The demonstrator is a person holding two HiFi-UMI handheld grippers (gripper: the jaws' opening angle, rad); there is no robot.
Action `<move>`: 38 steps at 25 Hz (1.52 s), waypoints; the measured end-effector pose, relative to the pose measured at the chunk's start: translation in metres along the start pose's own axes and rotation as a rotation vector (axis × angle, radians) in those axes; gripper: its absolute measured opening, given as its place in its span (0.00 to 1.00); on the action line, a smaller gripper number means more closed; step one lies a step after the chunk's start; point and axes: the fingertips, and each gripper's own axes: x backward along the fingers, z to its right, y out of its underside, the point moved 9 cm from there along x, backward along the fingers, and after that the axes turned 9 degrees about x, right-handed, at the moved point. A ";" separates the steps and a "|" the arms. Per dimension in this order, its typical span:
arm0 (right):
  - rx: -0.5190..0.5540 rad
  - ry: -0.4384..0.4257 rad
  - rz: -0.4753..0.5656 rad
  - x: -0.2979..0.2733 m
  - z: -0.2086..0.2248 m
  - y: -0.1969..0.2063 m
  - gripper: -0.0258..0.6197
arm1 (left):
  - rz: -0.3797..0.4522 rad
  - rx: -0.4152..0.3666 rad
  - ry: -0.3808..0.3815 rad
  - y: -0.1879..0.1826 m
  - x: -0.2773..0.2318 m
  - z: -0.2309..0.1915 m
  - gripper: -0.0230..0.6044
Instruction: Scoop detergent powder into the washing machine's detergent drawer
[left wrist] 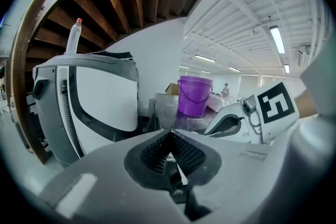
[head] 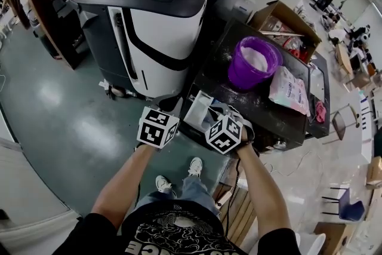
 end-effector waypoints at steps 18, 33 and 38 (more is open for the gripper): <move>-0.650 0.135 0.260 0.079 0.046 0.006 0.10 | 0.056 -0.053 0.044 -0.043 0.007 0.023 0.04; -0.823 0.178 0.506 0.112 0.104 0.025 0.10 | 0.123 -0.057 -0.062 -0.075 -0.001 0.040 0.04; -0.845 0.178 0.548 0.115 0.115 0.033 0.10 | 0.141 -0.062 -0.085 -0.082 -0.005 0.046 0.04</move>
